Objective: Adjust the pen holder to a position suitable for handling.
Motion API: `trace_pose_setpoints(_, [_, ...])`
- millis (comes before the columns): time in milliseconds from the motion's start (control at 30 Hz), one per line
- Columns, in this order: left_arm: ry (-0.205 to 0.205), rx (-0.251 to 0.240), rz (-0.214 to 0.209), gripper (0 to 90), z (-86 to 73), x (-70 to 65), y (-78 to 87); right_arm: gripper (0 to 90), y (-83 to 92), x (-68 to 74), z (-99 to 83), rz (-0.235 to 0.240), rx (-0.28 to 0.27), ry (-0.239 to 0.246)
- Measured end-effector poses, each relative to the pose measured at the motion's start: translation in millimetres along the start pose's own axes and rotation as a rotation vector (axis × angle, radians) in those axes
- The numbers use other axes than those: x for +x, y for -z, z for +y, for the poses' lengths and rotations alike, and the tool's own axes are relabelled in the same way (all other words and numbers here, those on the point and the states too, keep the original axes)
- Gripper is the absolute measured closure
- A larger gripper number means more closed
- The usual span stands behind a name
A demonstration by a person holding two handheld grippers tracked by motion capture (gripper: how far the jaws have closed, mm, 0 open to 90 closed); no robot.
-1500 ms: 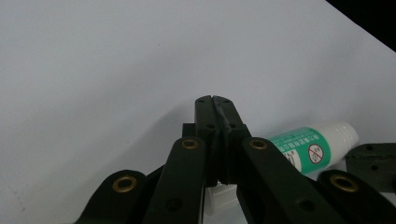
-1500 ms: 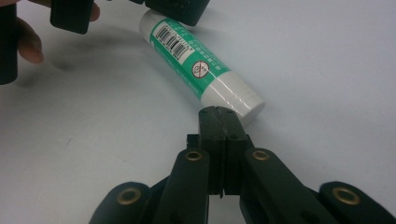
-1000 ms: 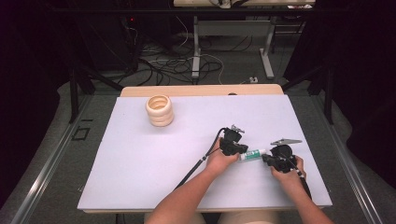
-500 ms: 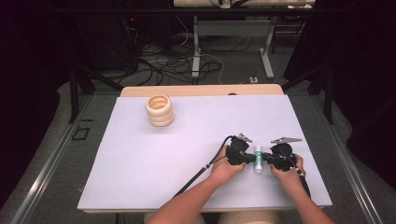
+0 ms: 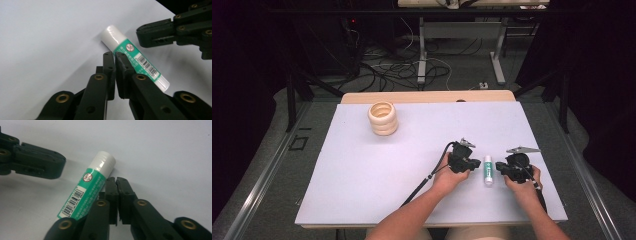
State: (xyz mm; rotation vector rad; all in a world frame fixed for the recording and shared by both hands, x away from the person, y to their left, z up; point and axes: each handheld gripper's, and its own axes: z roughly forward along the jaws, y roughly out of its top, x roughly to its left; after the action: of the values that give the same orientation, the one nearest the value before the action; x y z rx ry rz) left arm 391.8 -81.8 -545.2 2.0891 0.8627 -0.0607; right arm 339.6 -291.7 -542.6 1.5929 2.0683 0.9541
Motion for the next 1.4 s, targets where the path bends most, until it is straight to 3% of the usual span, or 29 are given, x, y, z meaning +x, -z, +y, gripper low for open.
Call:
trace_pose_setpoints(33, [0.018,-0.015,0.0,82.8,0.8,0.3,1.6,83.1,1.2,-1.0,0.1,-0.003,-0.007,0.0])
trace_pose_setpoints(233, [0.01,-0.035,0.014,73.0,5.1,4.6,13.6,72.8,6.7,-2.7,1.3,-0.011,-0.042,-0.023])
trace_pose_setpoints(400, [0.024,-0.084,0.055,63.3,9.2,8.5,26.3,61.3,9.5,-2.5,1.8,-0.026,-0.065,-0.031])
trace_pose_setpoints(600, [-0.003,-0.142,0.118,49.5,19.1,20.5,53.0,44.0,12.8,-1.4,3.5,-0.054,-0.094,-0.043])
trace_pose_setpoints(700, [0.006,-0.16,0.149,43.4,22.5,25.5,63.1,39.0,14.1,-0.1,4.5,-0.049,-0.122,-0.035])
trace_pose_setpoints(800, [-0.01,-0.166,0.189,36.8,24.8,30.2,72.4,32.9,14.6,1.0,5.3,-0.037,-0.149,-0.022])
trace_pose_setpoints(933, [-0.017,-0.192,0.219,30.0,26.8,34.4,80.2,31.1,14.0,3.2,5.7,-0.027,-0.156,-0.01])
trace_pose_setpoints(1167, [-0.013,-0.236,0.247,26.1,32.7,51.4,102.0,18.6,15.9,3.2,6.5,-0.034,-0.162,-0.015])
trace_pose_setpoints(1233, [0.026,-0.271,0.241,24.7,35.0,60.3,111.8,15.8,15.5,2.3,6.5,-0.046,-0.167,-0.026])
trace_pose_setpoints(1400, [0.046,-0.271,0.265,23.7,36.4,74.6,127.1,14.5,17.9,0.3,7.1,-0.046,-0.161,-0.045])
